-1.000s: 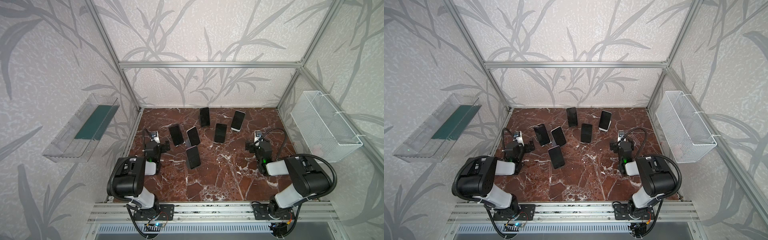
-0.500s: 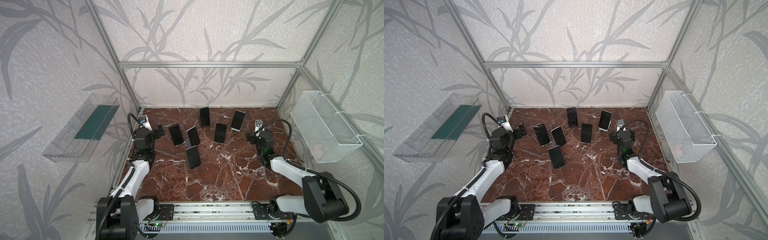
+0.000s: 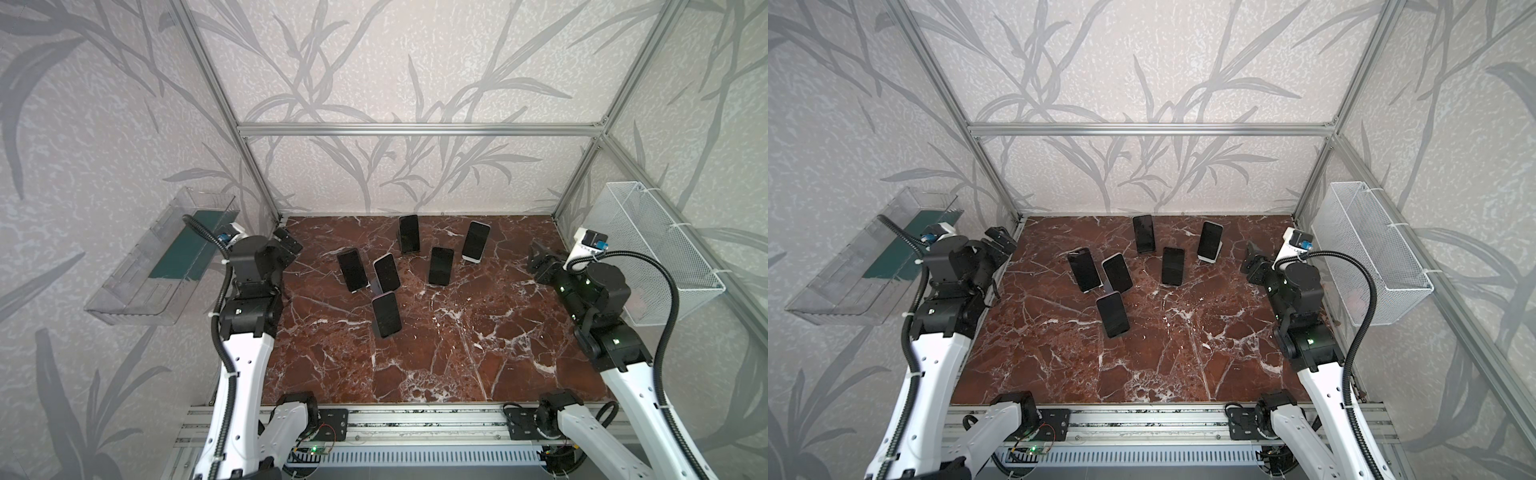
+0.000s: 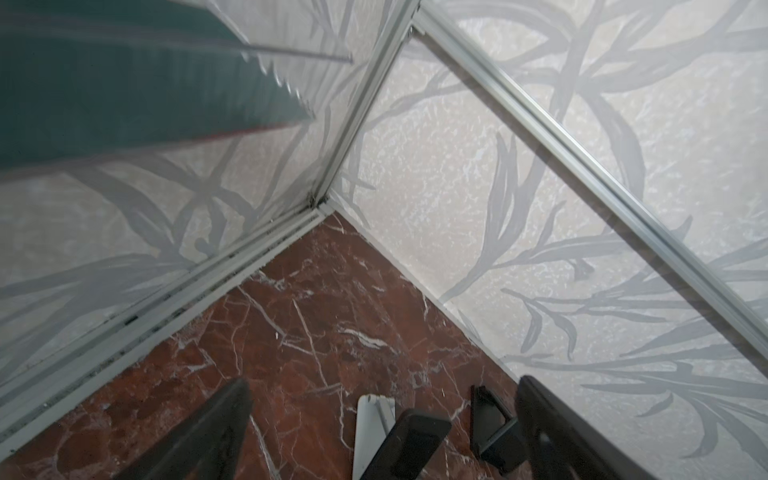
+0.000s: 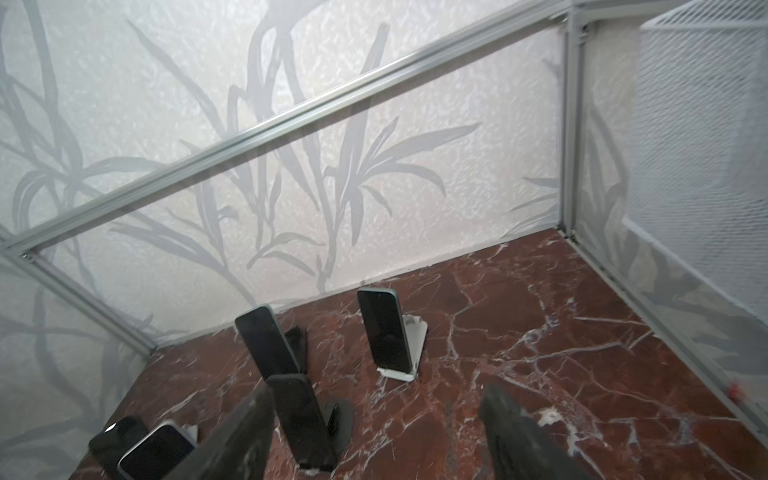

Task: Remove the phone from the phone stand
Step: 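Raise both arms and swing the grippers forward over the standing phones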

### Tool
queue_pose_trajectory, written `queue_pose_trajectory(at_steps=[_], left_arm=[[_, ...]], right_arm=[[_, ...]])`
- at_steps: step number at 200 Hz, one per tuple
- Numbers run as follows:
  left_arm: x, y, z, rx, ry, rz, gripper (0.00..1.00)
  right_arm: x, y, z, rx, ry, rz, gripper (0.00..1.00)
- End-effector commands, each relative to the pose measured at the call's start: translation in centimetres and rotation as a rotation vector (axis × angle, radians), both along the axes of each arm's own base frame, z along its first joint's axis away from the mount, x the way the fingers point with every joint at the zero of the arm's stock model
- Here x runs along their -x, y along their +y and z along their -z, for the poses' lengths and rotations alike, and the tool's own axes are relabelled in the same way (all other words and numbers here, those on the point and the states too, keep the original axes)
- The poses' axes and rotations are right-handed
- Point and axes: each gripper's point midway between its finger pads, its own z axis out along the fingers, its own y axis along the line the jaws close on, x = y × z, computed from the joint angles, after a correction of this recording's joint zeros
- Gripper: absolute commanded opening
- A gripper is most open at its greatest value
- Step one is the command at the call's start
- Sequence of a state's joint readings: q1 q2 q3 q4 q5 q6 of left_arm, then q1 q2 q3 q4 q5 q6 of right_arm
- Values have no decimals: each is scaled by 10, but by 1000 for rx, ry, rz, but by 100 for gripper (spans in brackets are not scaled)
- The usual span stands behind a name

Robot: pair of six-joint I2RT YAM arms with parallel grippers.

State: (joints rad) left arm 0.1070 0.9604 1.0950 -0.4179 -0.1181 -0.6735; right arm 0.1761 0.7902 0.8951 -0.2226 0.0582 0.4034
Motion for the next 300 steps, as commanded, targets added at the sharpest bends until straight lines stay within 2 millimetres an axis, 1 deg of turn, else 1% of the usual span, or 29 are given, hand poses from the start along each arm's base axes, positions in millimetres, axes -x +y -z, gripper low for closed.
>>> queue_pose_trajectory(at_steps=[1,4,9,16,22,40,48,60,70,83,94,99,109,131,147,164,169,181,197,204,207,210,212,234,246,247,268,289,300], left_arm=[[8,-21,35,116,89,83,99],[7,-23,33,120,73,95,99],[5,-26,30,134,50,111,99],[2,-30,28,149,24,132,98],[-1,-34,26,154,8,151,94],[-8,-48,19,142,-12,201,92],[-11,-55,21,124,-3,230,92],[-15,-59,26,109,17,247,92],[-18,-60,34,124,41,250,92],[-25,-67,37,160,40,275,92],[-32,-72,38,199,32,294,92],[-36,-74,36,214,19,301,92],[-43,-75,31,235,3,298,92],[-57,-75,29,258,-18,277,92],[-64,-80,41,282,-1,294,92],[-65,-90,59,316,46,337,91],[-66,-93,62,329,53,352,91],[-68,-102,63,352,42,397,91],[-72,-109,68,374,47,434,91],[-73,-112,69,382,44,456,91],[-74,-114,69,387,43,466,91],[-74,-116,69,390,44,475,91],[-74,-117,70,393,45,479,91],[-75,-125,64,403,23,530,91],[-73,-124,60,398,10,530,91],[-73,-124,60,397,8,530,91],[-70,-122,61,388,-2,519,92],[-71,-124,64,403,-1,529,92],[-73,-127,64,423,-4,539,96]], right_arm=[[10,34,47,-25,230,-177,64],[11,38,50,-23,241,-196,61],[15,44,56,-23,261,-224,61],[18,47,62,-27,285,-237,61],[22,49,68,-27,309,-245,61],[31,56,77,-6,346,-262,63],[34,58,80,1,350,-261,65],[35,62,83,4,344,-258,67],[34,66,84,10,330,-257,67],[31,75,85,17,309,-255,69],[30,87,85,21,288,-277,70],[30,93,84,18,276,-286,70],[30,104,83,25,258,-301,72],[35,131,87,74,257,-341,73],[42,146,92,113,274,-359,74],[52,154,101,165,291,-360,74],[54,152,104,171,301,-342,76],[54,139,117,180,355,-252,76],[57,133,127,198,393,-230,79],[59,130,129,200,404,-220,82],[61,128,131,205,410,-216,87],[62,126,132,211,414,-214,97],[62,125,132,212,416,-212,100],[70,116,130,209,412,-212,99],[73,110,129,200,395,-204,99],[73,109,129,179,396,-193,99],[74,97,128,123,339,-144,99],[74,109,121,118,255,-235,99],[73,116,120,112,243,-264,99]])
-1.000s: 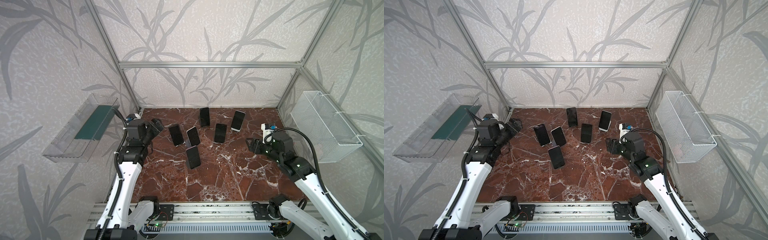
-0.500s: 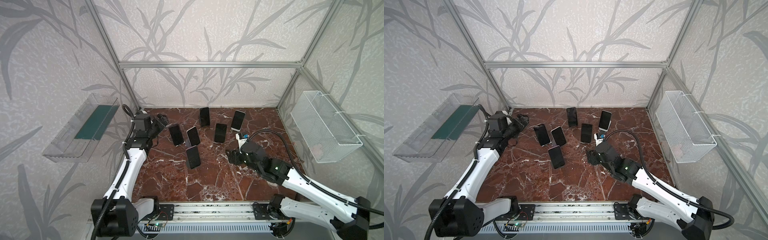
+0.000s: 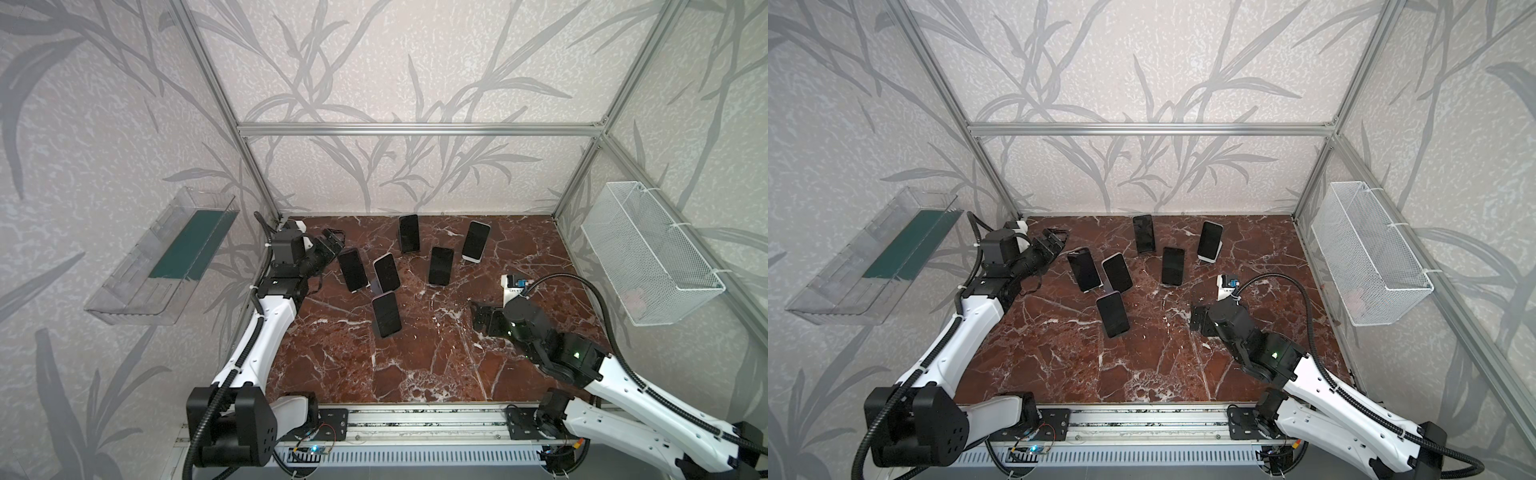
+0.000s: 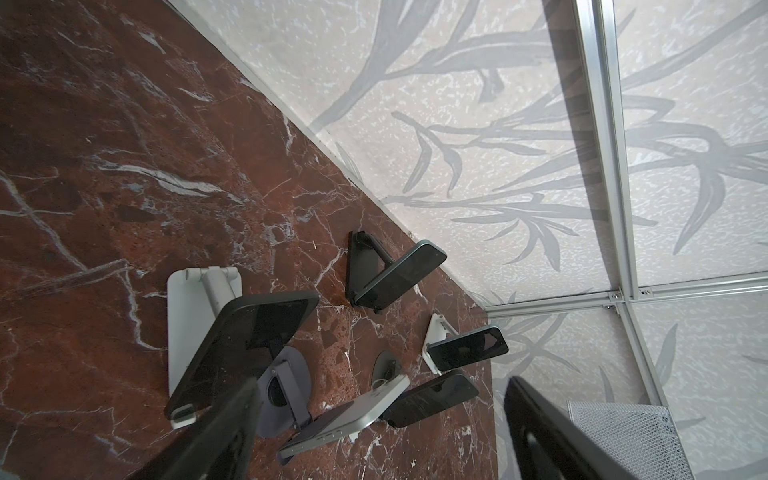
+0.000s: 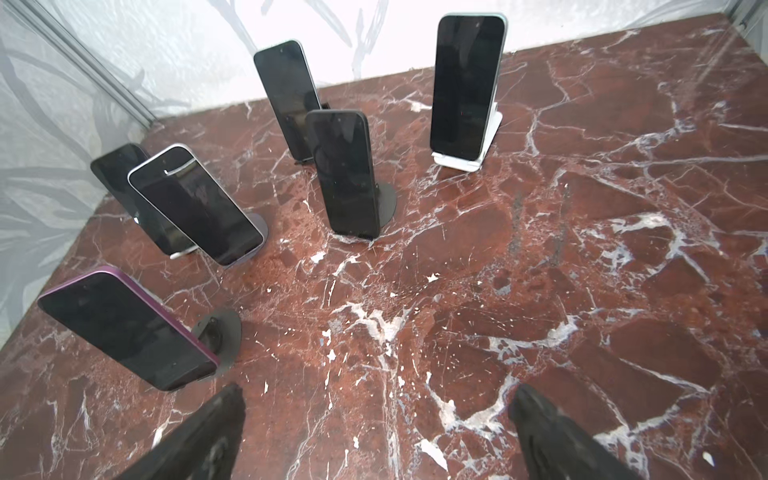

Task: Remove the phone from the phone stand
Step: 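Raise both arms and swing the grippers forward over the standing phones, then lower the right gripper around the purple-cased phone on its black stand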

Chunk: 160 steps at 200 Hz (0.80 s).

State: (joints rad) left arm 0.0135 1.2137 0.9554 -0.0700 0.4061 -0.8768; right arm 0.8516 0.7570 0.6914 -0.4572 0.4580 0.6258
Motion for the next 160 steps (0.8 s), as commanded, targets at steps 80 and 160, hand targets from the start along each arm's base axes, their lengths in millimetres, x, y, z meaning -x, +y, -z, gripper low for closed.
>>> queue_pose_trajectory(at_steps=[80,160], left_arm=[[-5,-28,-19,149,-93,126,99],[-9,-16,-15,177,-98,86,99]], right_arm=[[-27,98,1,124,-113,-213,99],[-13,222,-17,83,-135,-473,99]])
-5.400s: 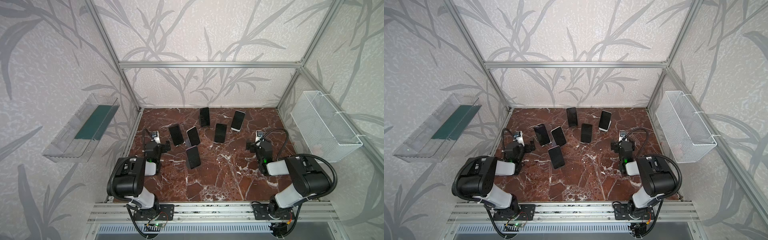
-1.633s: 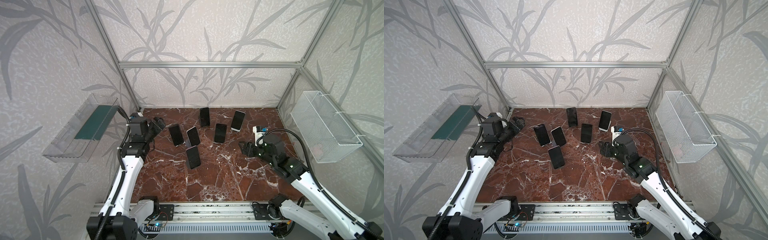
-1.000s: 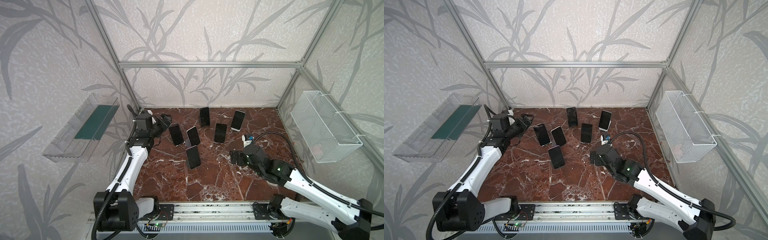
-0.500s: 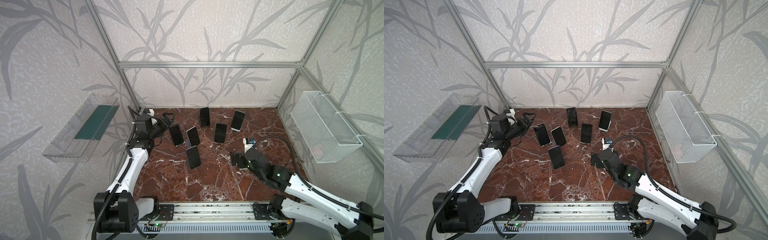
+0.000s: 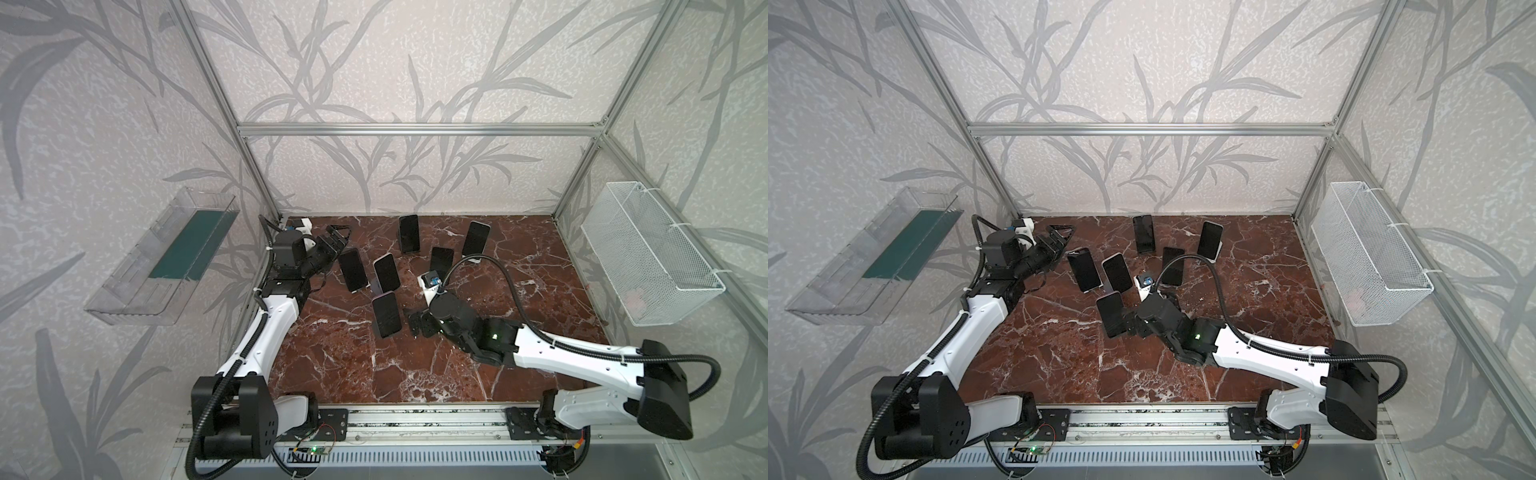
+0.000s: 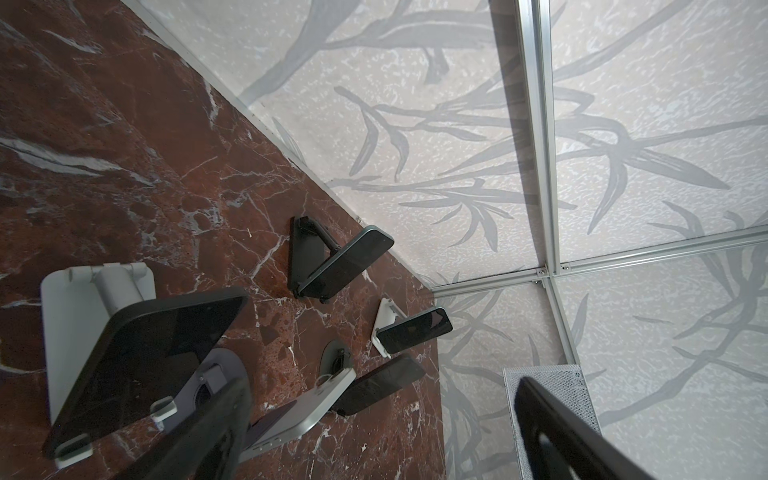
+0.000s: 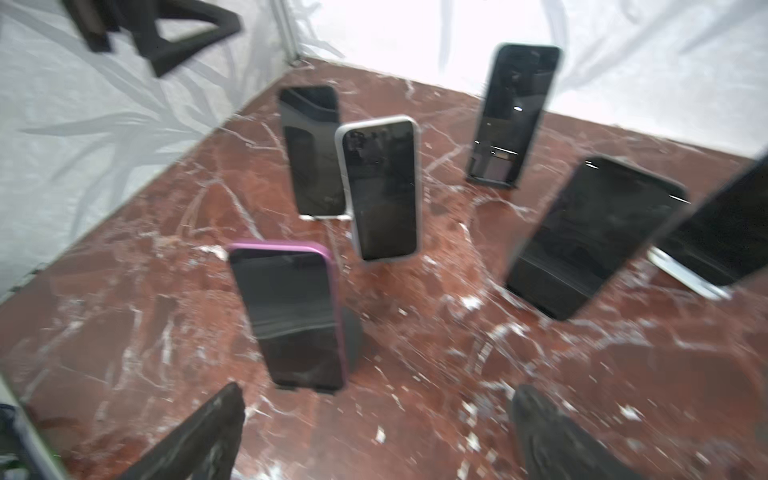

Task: Remove the phone from the phone stand
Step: 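Lower the right gripper around the purple-cased phone on its black stand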

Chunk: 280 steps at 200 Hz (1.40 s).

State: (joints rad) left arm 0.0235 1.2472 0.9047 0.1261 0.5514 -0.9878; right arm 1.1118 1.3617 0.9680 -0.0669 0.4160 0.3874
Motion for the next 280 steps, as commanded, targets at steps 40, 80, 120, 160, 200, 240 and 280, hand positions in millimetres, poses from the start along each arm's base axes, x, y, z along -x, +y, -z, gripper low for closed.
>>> queue_pose_trajectory(at_steps=[40,80,120,160,200,240,280], left_arm=[[-2,6,-9,61,-32,-9,98],[-3,6,-9,80,-25,-6,97],[-1,6,-15,91,-45,-5,97],[-1,6,-15,101,-43,-1,97],[-1,8,-17,106,-50,-8,97],[-1,10,-14,111,-44,-17,96],[-2,11,-15,121,-44,-23,96]], right_arm=[[0,64,-10,-55,4,-88,99],[-5,84,1,-38,20,-106,99],[-18,87,11,-26,4,-43,99],[-29,91,28,20,-16,-7,99],[-34,97,36,19,-30,7,99],[-37,93,40,22,-24,45,99],[-34,93,42,-1,-23,35,95]])
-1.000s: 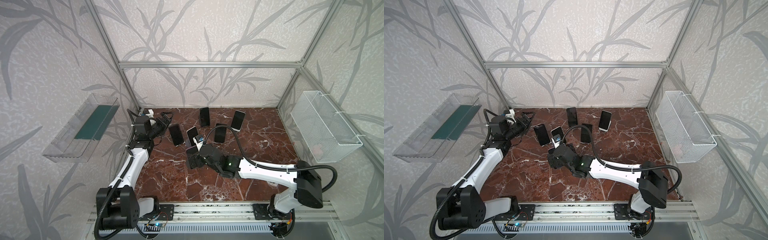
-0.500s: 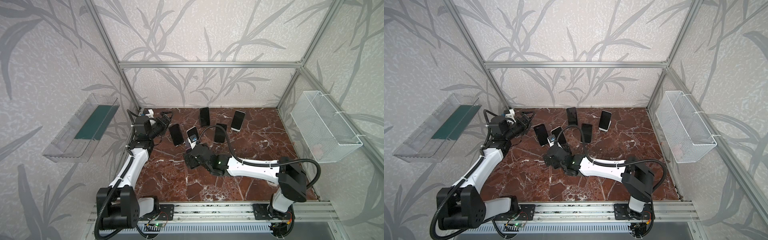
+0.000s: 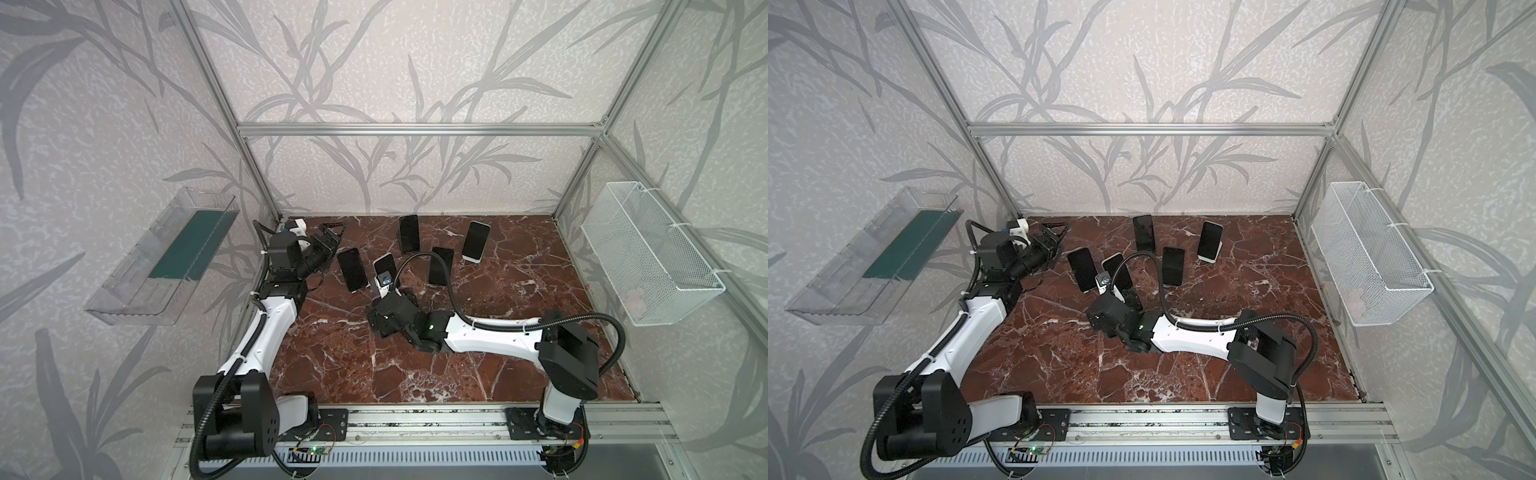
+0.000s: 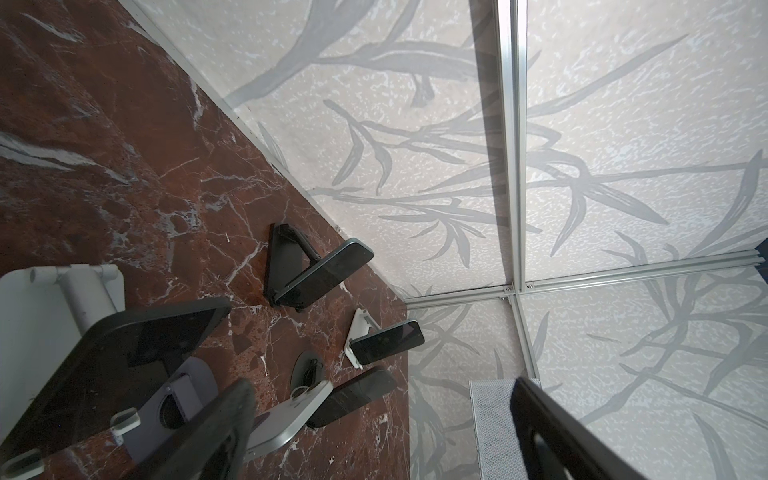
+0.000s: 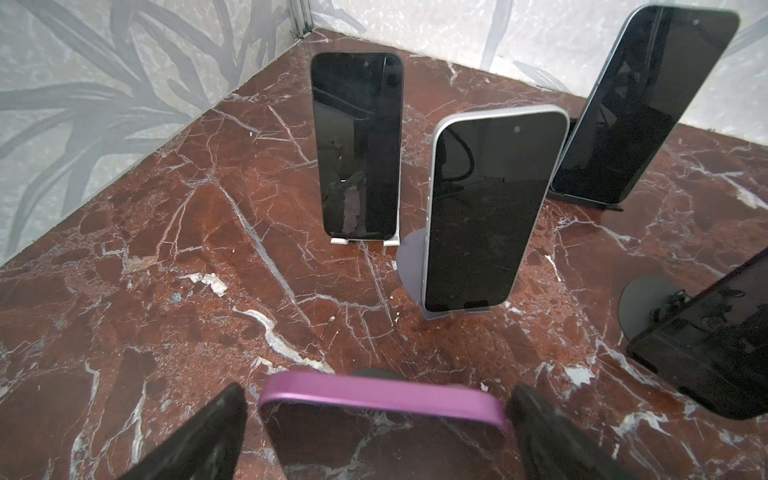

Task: Remove the phone from the phone stand
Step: 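Lower the right gripper around the purple-cased phone on its black stand, then close the right gripper on the top edge of the purple-cased phone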

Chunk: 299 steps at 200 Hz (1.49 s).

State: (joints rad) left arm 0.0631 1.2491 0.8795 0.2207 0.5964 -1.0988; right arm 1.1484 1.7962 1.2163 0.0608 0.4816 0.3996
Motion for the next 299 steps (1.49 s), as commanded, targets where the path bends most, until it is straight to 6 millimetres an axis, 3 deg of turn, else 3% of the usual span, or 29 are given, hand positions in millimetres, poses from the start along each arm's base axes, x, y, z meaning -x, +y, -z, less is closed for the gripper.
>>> queue_pose_trajectory(at_steps=[1,44,174,299], left_arm=[[1,2,-6,16,-26,-4,96],[-4,3,2,29,-2,5,94],[-2,1,-3,27,-17,14,94],[-5,2,1,27,-6,12,90]], right_arm=[[0,5,-13,-60,-24,9,95],[3,7,-5,-85,-11,-3,93],[1,-4,15,-48,-17,37,88],[-1,0,20,-41,-39,22,83]])
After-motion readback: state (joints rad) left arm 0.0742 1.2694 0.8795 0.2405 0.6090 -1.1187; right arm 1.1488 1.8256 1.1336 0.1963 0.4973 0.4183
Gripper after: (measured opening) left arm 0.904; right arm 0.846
